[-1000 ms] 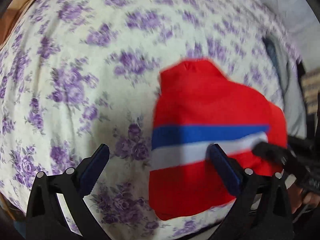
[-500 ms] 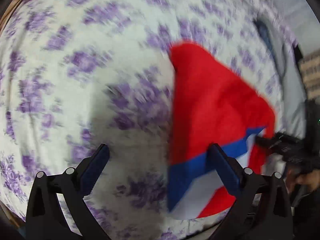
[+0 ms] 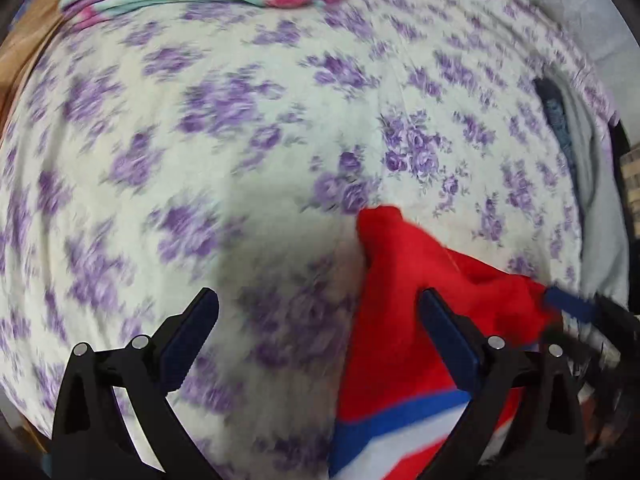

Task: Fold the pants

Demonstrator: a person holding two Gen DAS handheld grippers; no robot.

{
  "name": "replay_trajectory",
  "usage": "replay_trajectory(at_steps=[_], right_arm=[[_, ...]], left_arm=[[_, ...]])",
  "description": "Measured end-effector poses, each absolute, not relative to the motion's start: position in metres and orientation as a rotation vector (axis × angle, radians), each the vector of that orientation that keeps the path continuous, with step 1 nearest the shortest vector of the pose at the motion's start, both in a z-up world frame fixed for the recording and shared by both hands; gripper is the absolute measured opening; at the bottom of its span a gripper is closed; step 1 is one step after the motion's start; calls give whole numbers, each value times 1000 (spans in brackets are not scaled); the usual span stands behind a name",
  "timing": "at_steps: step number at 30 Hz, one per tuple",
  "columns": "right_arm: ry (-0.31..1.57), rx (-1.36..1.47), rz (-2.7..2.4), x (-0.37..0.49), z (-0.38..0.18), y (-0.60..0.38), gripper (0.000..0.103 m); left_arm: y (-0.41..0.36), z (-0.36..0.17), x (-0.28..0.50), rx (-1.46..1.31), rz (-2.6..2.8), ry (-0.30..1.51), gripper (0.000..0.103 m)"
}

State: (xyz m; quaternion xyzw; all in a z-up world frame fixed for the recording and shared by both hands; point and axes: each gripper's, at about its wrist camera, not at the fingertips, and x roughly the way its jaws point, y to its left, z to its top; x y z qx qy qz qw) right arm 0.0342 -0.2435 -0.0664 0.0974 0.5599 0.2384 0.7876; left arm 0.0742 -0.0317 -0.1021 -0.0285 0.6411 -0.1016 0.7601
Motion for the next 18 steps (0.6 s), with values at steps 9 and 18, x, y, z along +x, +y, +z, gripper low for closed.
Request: replay_trajectory(at_steps=[9,18], right_arm=[[1302,178,508,14,-116,-284,3],[1270,111,583,-35,-76,-252,71]], left_arm=[[-55,-139,100,67,-197,1458,99],[-43,-99,34,-28,-295,1452,98]])
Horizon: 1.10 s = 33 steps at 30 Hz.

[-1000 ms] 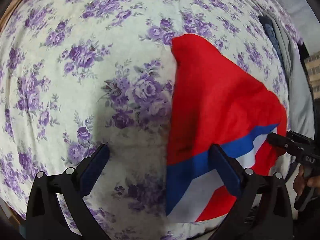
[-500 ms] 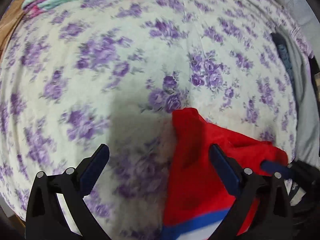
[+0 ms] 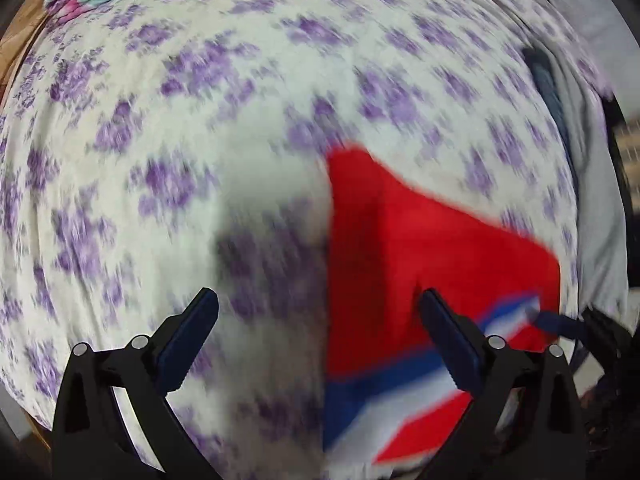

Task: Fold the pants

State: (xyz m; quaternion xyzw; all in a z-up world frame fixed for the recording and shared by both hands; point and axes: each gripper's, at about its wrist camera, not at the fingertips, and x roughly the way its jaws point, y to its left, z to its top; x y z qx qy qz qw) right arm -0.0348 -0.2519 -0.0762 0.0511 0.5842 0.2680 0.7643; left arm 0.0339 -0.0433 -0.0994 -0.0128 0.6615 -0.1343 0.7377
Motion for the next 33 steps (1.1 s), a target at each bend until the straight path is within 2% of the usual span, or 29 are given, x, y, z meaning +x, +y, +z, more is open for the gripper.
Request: replay_trajectory(at_steps=[4,8,11,14,15,17,21,23,26,30,32,33], right_arm=[[1319,19,532,-49,-109,-253,70],[1330,-2,547,-49,-100,-256,70],[1319,76,545,-50,-87,-270,71],[1270,238,474,-47,-77,-301,82],[1255,302,446,-46,-77,-314,82],[1261,430,385,-43,-84,-337,82],[1294,424,338,-39,-102,-341,82],[1311,494,358,-38,-114,-344,82],[1305,604,406,-37,-129,-346,82],[1324,643,418,-32,-150,-341,87],[1309,643,423,-28,-148,-332,86],[1317,618,410,-25,-146,-324,78]], left_arm=[[-50,-118,-6,170,-316,1398,99],[-32,-117,-10,115,-314,1406,99],[-13,-112,-5,19,-313,1467,99],[7,-100,-4,-92,-323,1435,98],[9,-97,-3,-107,-330,1422,98],[2,-92,-2,-69,-335,1413,98],[-30,-101,7,-62,-412,1453,98],[-36,-112,13,-107,-461,1492,98],[-52,-118,9,-27,-464,1505,98],[-50,-123,14,-60,-449,1519,98],[-40,-121,14,-88,-454,1513,98],[-36,-120,13,-96,-456,1511,98]])
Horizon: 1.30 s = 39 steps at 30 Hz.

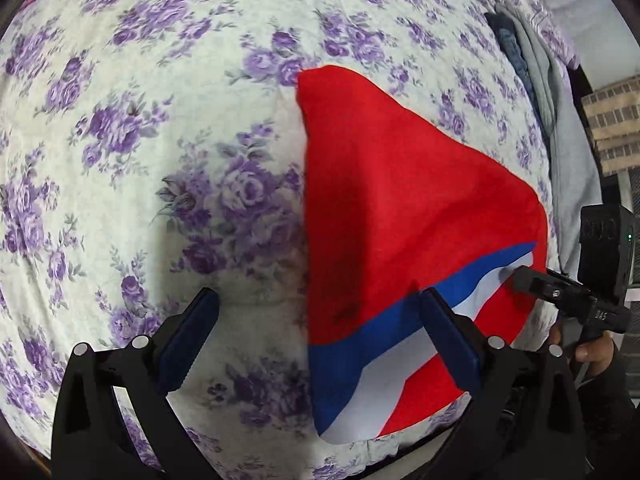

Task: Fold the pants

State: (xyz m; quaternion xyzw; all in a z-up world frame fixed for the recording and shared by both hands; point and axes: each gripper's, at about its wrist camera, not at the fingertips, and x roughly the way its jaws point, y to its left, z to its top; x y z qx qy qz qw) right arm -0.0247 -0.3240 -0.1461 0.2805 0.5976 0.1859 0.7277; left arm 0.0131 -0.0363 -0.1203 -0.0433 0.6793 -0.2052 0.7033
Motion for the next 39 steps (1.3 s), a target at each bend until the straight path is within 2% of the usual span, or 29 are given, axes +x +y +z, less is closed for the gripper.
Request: replay_trajectory(at_steps=[3,5,7,13,21,22,24,29,35,39], right_arm=[[1309,583,441,-21,-132,-297,63],[1321,546,455,-20,-130,-288,63],[1350,559,466,-18,-137,-292,56],[1413,740,475,-18,-160,-319,55],[1438,677,458,-20,-158,-323,60],[1436,660,461,-19,-158,-319,59],[1414,614,459,-19,-155,-310,46],[1373,593,490,-18,-143,-309,32],[1263,469,519,-19,-101,-317,29],[1270,421,454,-12,-100,-340,30]], left_arm=[[-32,-122,13,-107,-452,1515,98],[-29,-122,14,-125,-455,1517,98],[-23,-122,14,-149,-458,1518,98],[-26,-124,16,-147,-454,1516,98],[-34,-124,15,-91,-419,1503,98],[-34,-124,15,-91,-417,1502,98],[-33,-125,15,-93,-419,1502,98],[-33,-126,15,-83,-421,1501,98],[-38,-117,12,-67,-427,1500,98],[-51,-106,11,-62,-488,1483,98]])
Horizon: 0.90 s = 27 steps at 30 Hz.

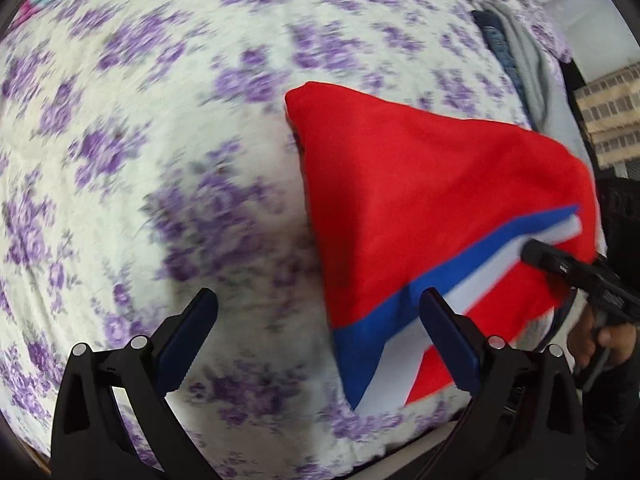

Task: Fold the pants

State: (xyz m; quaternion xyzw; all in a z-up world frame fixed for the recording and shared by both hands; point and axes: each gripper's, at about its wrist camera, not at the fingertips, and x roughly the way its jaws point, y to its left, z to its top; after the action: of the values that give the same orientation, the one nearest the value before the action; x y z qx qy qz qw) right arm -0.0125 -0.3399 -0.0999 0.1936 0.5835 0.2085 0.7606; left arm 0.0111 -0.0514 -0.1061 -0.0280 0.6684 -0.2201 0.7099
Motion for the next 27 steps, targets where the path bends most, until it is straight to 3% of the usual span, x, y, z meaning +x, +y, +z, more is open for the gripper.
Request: replay_trajectory(at_steps=[13,15,16,17,19,20,23,27], right_arm=[[1314,542,377,-18,-144,-376,37],[1318,552,373,-19,-146,-379,41],[1319,552,370,-19,-147,-378,43],[1321,552,367,-19,-147,-376,46],[1325,543,364,-18,-146,-371,49],[1329,538,367,-18,-145,-368,50],[1335,557,393,-14,-138,-369,33],[1273,538,496,3,-103,-368,30]], left_arm=[[-97,-131,27,-73,-535,1572,98],[-104,-136,29,-106,-560,1591,87],[-110,-139,30,-151,-609,1613,62],[-114,-141,30,-201,-642,1636,52],[-118,-137,29,-200,-618,1623,49],[-121,-133,27,-186,-621,1609,42],[-128,-120,24,-138,-621,1574,35],[-137,-89,34,-92,-619,1503,31]])
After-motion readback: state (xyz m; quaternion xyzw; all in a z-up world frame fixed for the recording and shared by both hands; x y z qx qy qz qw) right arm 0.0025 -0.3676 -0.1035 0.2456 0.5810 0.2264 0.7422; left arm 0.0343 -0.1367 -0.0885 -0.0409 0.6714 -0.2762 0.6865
